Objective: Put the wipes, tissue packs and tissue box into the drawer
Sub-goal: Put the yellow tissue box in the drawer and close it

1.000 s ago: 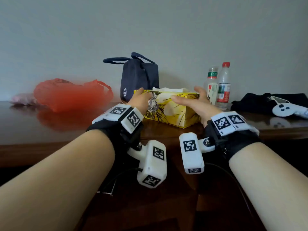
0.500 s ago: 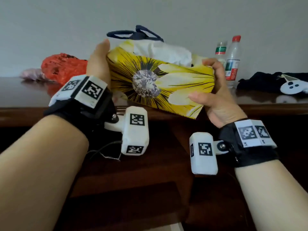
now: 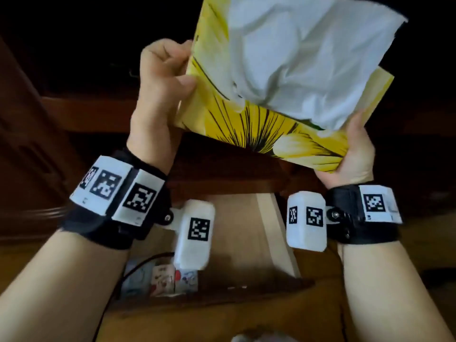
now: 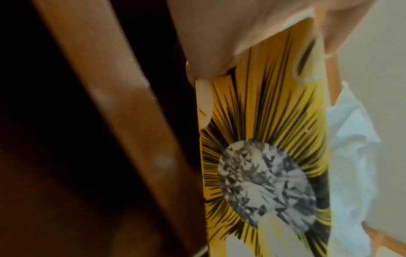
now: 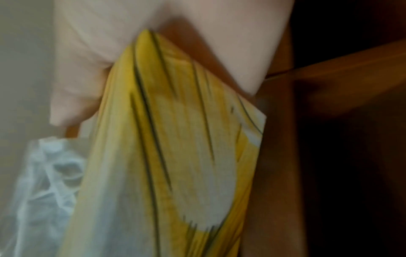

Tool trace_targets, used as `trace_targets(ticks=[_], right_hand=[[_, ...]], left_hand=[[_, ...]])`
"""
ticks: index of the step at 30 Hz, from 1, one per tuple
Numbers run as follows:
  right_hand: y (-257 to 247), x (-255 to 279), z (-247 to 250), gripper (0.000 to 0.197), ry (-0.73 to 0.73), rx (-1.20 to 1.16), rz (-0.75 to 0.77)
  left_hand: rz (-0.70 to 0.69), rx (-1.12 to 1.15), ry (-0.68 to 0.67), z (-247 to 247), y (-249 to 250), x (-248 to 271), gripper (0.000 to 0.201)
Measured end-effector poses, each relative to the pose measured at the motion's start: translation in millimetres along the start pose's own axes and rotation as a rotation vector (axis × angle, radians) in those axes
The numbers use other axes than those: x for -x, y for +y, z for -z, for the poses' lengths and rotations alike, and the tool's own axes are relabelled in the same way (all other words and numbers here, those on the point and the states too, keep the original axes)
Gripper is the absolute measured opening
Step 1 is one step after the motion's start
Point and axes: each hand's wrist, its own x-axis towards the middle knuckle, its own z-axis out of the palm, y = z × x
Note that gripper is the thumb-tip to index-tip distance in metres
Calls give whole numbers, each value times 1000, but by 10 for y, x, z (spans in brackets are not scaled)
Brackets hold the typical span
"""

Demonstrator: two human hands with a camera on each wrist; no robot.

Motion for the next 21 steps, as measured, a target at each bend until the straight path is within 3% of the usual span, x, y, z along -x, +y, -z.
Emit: trace_targets(ticks=[4,5,10,14,16,19,21], right_hand=[[422,280,392,6,267,71,-176],[503,343,519,9,313,80,-236],[672,553,870,81,319,293,-532],[757,598,934,86,318,475,-677],[854,574,910,76,346,539,-775],[986,569,937,64,343,613,-872],[1051,566,961,49,338,625,-925]], left_hand=[[213,-199,7,293,-512,385,71],[289,-214,12,367,-628,483,82],[694,-311,6,721,-1120,753,98],[979,-330,44,960,-1427,933,90],[1108,-326,46,1037,-1531,1005,84],[1244,-308,86,1130,-1675,1074,52],[1287,-326,103,1166,-1772,1129,50]])
